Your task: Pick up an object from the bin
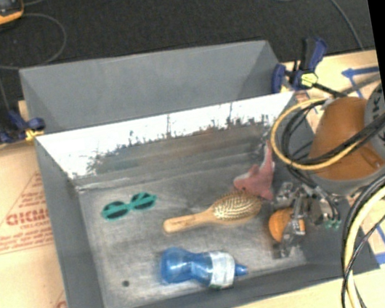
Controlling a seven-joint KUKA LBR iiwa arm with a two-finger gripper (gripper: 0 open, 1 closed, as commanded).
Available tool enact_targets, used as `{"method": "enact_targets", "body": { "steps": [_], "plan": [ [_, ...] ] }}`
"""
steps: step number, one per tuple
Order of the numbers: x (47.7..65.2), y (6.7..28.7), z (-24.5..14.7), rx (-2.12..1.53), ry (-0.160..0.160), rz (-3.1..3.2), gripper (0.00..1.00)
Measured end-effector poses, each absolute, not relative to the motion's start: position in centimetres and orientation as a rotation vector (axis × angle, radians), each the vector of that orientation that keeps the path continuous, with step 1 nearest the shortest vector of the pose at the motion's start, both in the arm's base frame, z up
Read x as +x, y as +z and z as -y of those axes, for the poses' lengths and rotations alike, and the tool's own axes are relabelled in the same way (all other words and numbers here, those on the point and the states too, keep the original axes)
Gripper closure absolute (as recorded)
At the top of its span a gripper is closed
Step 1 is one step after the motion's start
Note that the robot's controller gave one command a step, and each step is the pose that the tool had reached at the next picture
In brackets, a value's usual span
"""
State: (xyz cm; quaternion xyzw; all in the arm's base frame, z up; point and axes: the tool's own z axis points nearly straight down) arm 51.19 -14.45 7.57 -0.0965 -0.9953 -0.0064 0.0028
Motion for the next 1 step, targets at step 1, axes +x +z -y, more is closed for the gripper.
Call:
{"method": "enact_targets", "body": {
  "steps": [1],
  "plan": [
    [51.53,11.79,14.36,-0.365,-0.005,3.116,1.00]
  ]
}}
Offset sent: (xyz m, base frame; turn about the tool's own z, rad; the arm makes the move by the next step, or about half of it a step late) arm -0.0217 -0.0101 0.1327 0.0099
